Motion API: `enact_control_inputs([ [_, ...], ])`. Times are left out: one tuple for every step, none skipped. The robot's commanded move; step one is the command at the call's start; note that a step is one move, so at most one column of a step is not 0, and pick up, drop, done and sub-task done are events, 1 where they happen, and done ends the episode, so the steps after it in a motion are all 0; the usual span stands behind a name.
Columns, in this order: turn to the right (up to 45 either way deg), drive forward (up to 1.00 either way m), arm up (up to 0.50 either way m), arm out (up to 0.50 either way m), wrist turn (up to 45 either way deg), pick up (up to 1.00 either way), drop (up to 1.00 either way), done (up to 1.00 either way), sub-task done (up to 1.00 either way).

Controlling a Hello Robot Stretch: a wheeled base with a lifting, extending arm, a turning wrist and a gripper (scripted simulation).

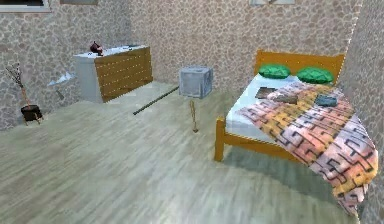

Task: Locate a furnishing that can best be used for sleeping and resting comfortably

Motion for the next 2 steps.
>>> enact_control_inputs([
  [15.0,0.0,0.0,0.0,0.0,0.0,0.0,0.0,0.0],
  [0.0,0.95,0.0,0.0,0.0,0.0,0.0,0.0,0.0],
])
